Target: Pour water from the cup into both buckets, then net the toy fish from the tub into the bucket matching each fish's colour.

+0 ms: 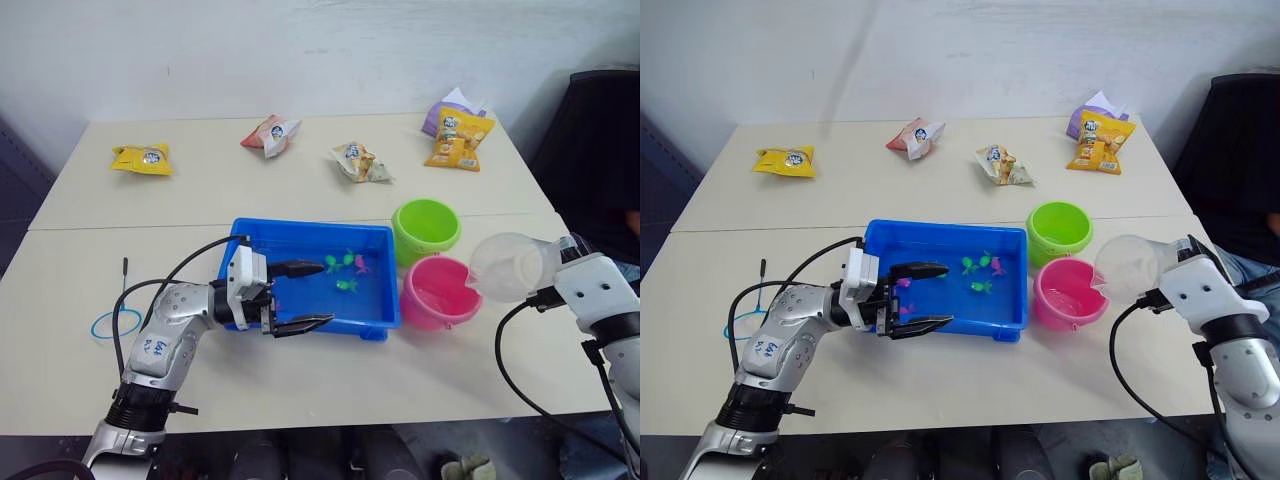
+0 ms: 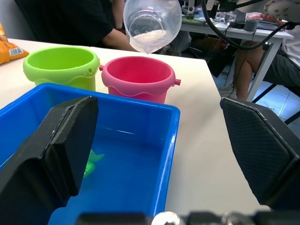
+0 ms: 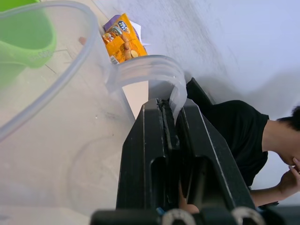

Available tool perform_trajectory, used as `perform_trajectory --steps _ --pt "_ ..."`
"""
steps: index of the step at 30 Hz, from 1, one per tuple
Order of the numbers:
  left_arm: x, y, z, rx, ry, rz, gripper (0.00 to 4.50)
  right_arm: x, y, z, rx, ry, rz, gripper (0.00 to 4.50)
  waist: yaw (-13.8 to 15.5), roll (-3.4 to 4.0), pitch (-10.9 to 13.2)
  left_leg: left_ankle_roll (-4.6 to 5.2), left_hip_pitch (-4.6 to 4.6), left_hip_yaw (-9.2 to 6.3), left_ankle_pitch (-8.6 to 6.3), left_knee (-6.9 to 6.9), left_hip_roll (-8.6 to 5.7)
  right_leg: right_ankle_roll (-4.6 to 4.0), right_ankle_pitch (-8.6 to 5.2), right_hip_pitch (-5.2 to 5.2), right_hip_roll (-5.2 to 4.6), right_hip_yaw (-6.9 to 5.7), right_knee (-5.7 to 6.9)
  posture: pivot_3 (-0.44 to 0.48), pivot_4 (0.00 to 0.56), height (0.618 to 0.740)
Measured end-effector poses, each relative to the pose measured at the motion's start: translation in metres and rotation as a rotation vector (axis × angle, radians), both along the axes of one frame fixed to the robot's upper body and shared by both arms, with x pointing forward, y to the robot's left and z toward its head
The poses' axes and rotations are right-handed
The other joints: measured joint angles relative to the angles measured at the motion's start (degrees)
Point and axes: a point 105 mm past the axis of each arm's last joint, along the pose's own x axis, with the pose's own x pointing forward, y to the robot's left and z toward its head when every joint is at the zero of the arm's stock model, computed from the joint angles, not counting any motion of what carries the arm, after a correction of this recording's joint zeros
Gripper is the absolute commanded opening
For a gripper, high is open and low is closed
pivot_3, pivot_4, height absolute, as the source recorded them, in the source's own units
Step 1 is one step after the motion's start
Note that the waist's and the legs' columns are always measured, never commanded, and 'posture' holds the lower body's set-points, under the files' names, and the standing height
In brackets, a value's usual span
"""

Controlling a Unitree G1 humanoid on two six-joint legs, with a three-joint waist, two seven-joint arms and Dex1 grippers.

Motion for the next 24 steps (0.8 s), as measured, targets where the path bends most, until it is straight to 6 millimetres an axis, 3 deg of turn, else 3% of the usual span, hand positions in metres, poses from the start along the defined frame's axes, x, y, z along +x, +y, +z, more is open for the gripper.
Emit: perform_trajectory --steps 24 --pt "0.003 0.009 0.001 0.016 -0.01 0.036 4.5 0.006 0.019 0.011 -0.25 -0.068 0.036 0.06 0.6 0.0 0.0 0.01 0.02 0.08 0.0 0.02 0.0 0.0 0.0 -0.01 0.01 0.06 0.0 0.0 0.15 0.739"
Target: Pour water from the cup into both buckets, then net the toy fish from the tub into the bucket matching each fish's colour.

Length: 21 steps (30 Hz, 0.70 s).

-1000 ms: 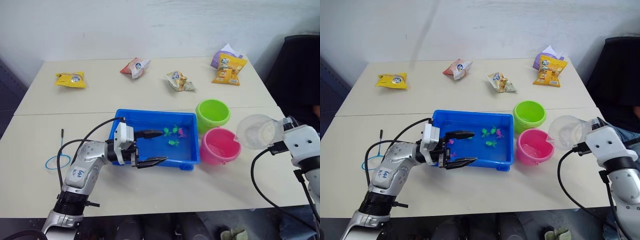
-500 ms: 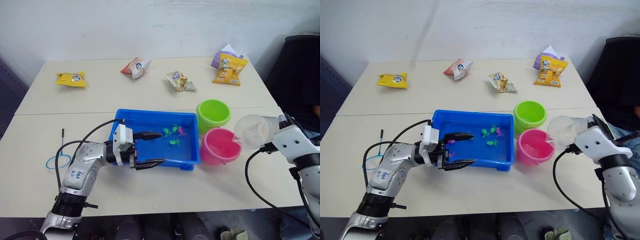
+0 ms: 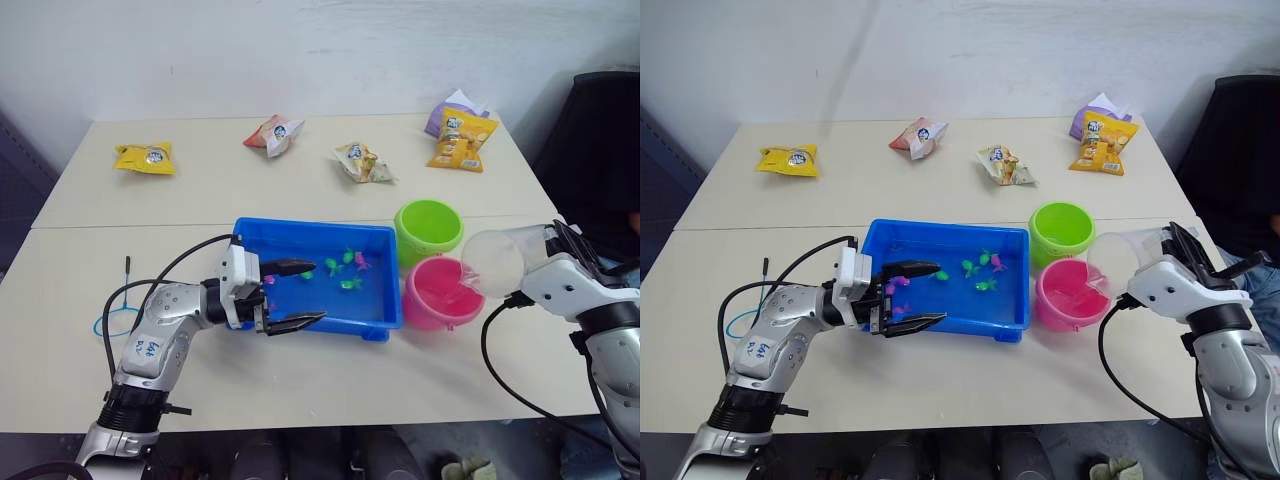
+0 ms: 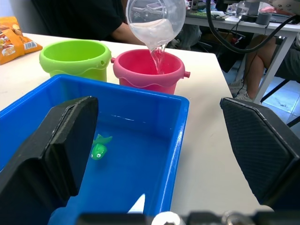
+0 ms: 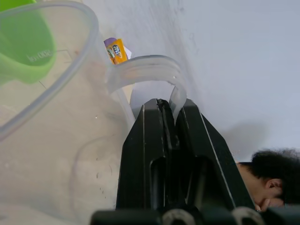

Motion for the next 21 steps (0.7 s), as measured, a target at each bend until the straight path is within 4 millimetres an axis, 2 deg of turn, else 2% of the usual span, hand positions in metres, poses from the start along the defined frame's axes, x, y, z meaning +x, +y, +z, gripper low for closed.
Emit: perform_trajectory --steps 7,21 --pt "-0.0001 -0.0037 0.0004 -0.022 0.003 -0.002 4.5 0.0008 -0.0019 -0.0019 -0.023 0.003 -0.001 0.06 0.21 0.0 0.0 0.01 0.0 0.03 0.0 0.02 0.0 0.0 0.0 0.0 0.01 0.02 0.0 0.0 0.15 0.739" --pt "0.0006 -0.0057 0.0003 -0.029 0.005 -0.004 4.5 -0.0015 -0.0049 0.0075 -0.065 -0.041 -0.001 0.06 0.21 0.0 0.0 0.01 0.05 0.11 0.01 0.02 0.01 0.02 0.01 0.0 0.03 0.11 0.01 0.0 0.15 0.739"
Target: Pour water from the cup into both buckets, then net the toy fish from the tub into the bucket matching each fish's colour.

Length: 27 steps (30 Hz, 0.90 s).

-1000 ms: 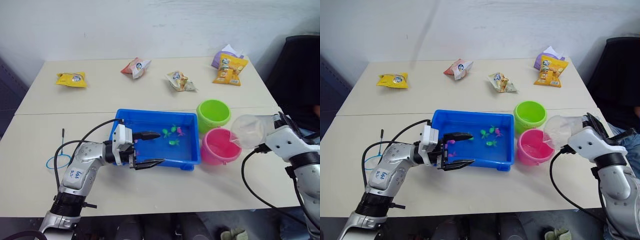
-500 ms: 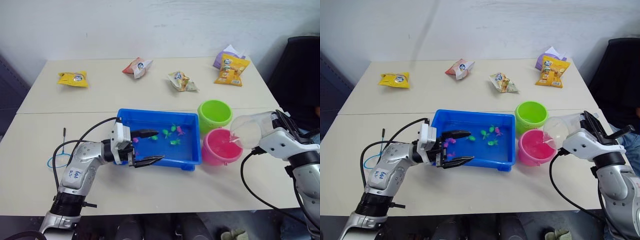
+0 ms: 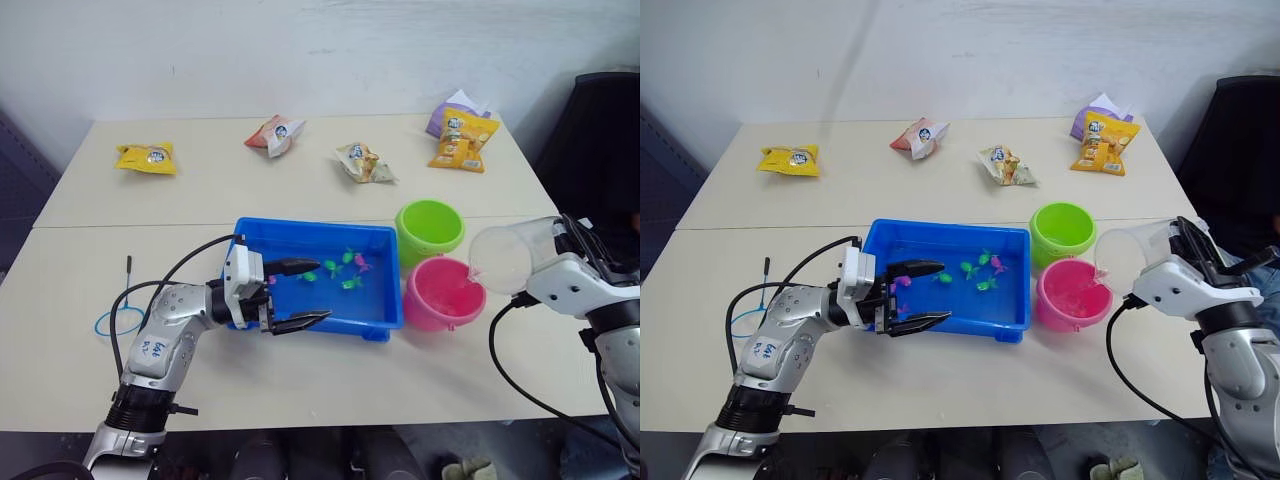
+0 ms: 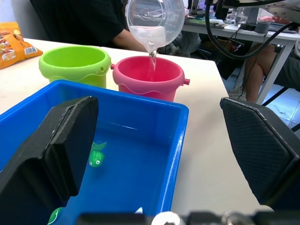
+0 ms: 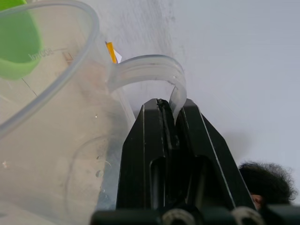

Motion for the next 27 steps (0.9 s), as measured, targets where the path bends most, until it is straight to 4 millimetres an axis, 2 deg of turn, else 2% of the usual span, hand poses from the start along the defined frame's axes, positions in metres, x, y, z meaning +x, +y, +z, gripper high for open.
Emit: perform_trajectory --steps 7,13,16,18,23,27 --pt "0.001 0.0 0.001 -0.003 -0.009 0.009 4.5 0.0 0.0 0.001 0.028 -0.03 -0.002 0.06 0.0 0.0 0.0 0.0 0.02 0.03 0.0 0.01 0.0 0.01 0.0 0.0 0.0 0.03 0.01 0.0 0.15 0.739" --pt "0.002 0.0 0.002 -0.004 -0.017 0.016 4.5 0.001 -0.014 -0.014 0.37 0.014 -0.02 0.06 0.02 0.0 -0.01 0.03 0.02 0.08 0.0 0.01 0.0 0.02 0.01 0.0 0.01 0.08 0.02 0.0 0.15 0.739" --pt "0.002 0.001 0.002 -0.001 -0.016 0.018 4.5 0.0 -0.027 -0.019 0.689 -0.003 -0.011 0.06 -0.01 -0.04 -0.01 0.04 0.04 0.08 -0.01 0.01 0.03 0.02 0.02 0.0 0.02 0.1 0.05 0.0 0.15 0.739" --pt "0.002 0.001 0.002 0.0 -0.016 0.019 4.5 0.001 -0.03 -0.025 0.798 0.016 0.0 0.06 0.0 -0.03 -0.01 0.07 0.03 0.1 -0.02 0.01 0.02 0.02 0.02 -0.01 0.01 0.12 0.04 0.0 0.15 0.739" --pt "0.004 0.003 0.004 -0.007 -0.017 0.035 4.5 0.006 -0.04 -0.017 0.957 0.009 0.003 0.06 -0.06 -0.03 -0.01 0.1 0.04 0.14 -0.04 0.01 0.02 0.05 0.03 -0.02 0.0 0.17 0.04 0.0 0.15 0.739" --pt "0.013 0.008 0.018 -0.058 -0.04 0.087 4.5 0.023 -0.048 -0.002 0.946 0.057 -0.001 0.06 -0.06 -0.03 -0.01 0.16 0.03 0.2 -0.03 0.01 0.0 0.09 0.05 -0.07 0.0 0.22 0.04 0.0 0.15 0.739"
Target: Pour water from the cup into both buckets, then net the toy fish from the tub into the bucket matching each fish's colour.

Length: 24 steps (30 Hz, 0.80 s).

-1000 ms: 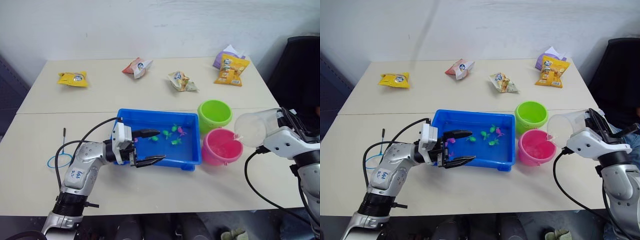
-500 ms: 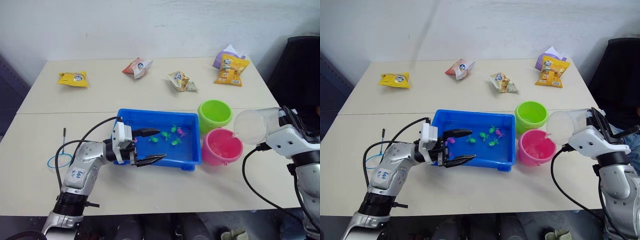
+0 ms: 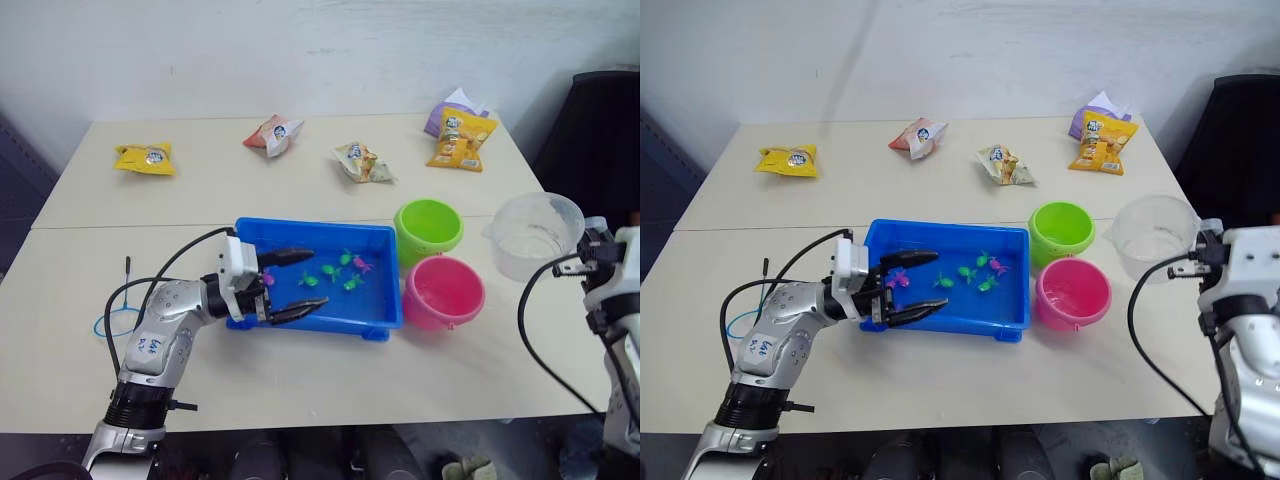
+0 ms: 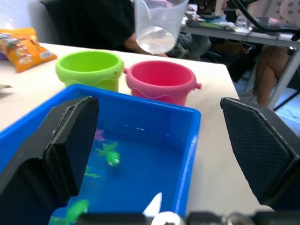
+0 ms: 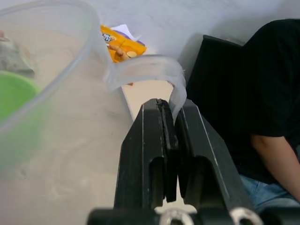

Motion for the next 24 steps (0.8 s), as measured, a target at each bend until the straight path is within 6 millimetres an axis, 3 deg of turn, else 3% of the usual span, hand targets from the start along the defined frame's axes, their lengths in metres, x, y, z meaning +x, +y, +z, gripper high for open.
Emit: perform_trajectory --steps 8,16,24 --pt "0.018 0.008 0.029 -0.115 -0.062 0.124 4.5 0.049 0.006 0.009 -0.149 0.083 0.06 0.06 -0.14 -0.01 0.01 0.05 -0.01 0.2 0.0 0.0 -0.01 0.1 0.06 -0.07 0.01 0.17 -0.07 0.0 0.15 0.739" --pt "0.017 0.012 0.021 -0.112 0.009 0.137 4.5 0.077 0.013 0.009 -0.394 0.119 0.079 0.06 -0.09 -0.02 0.01 0.06 -0.26 0.59 0.0 0.04 0.01 0.15 0.08 -0.61 -0.04 0.38 0.03 0.0 0.15 0.739" --pt "0.016 0.014 0.016 -0.11 0.03 0.153 4.5 0.091 0.026 0.015 -0.578 0.076 0.091 0.06 -0.32 -0.02 0.01 0.05 -0.25 0.7 0.01 0.06 0.01 0.15 0.08 -0.7 -0.03 0.46 0.13 0.0 0.15 0.739"
